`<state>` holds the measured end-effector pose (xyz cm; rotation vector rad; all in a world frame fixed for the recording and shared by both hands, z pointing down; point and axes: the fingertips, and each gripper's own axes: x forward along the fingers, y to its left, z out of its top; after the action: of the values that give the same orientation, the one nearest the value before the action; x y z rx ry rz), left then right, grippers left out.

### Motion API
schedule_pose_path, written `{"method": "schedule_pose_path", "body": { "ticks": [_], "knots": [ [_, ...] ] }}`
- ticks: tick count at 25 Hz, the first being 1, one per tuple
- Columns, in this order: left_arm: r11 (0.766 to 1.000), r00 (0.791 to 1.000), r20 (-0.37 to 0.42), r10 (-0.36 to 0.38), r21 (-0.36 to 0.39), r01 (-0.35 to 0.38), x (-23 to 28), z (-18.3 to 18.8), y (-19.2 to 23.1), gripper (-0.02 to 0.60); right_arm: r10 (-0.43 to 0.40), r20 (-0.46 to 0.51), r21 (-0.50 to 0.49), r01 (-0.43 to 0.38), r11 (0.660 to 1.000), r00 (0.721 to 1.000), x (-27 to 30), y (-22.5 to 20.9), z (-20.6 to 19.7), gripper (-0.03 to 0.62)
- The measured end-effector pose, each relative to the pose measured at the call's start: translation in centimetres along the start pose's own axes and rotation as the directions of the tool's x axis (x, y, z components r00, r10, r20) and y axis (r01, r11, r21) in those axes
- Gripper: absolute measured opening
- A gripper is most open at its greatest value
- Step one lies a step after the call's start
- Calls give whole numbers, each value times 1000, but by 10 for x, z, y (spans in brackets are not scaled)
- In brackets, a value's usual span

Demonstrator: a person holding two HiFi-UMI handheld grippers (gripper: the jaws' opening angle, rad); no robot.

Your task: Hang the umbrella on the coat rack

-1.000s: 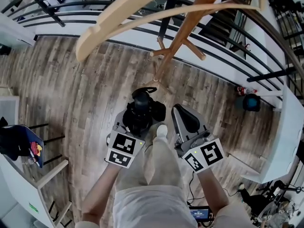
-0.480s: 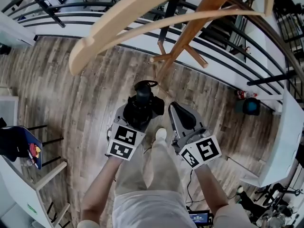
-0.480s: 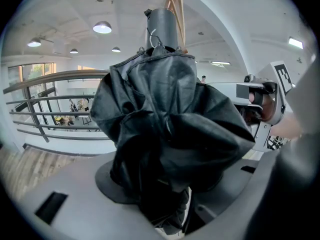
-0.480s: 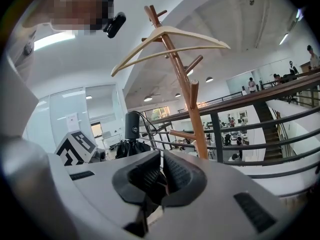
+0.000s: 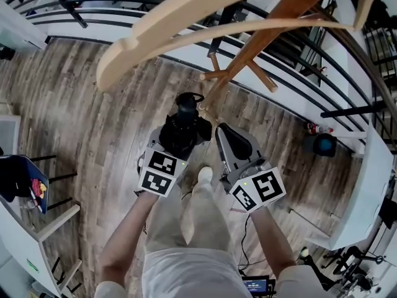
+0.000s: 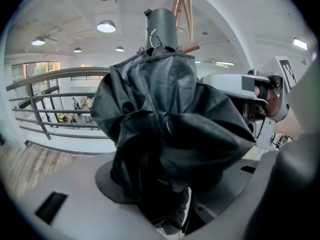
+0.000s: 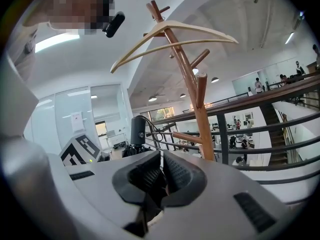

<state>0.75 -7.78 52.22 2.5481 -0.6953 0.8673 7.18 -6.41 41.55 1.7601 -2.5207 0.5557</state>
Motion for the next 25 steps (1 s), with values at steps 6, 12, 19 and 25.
{"method": "schedule_pose_path", "body": {
  "ticks": [6,12,19,25],
  "knots": [
    [1000,1000,10,3,-12,-3,9,6,6,247,17,5,-11,-17,1000,1000,11,-2,6,41],
    [1000,1000,12,5,-2,-5,20,14,13,247,15,3,-27,-15,1000,1000,19,-8,8,41],
    [1000,1000,-3,19,7,-19,35,16,23,247,0,-4,-18,0,1000,1000,22,-18,3,41],
    [1000,1000,-5,24,-19,-25,44,17,31,247,0,-7,-11,0,1000,1000,22,-21,2,41]
  ]
}}
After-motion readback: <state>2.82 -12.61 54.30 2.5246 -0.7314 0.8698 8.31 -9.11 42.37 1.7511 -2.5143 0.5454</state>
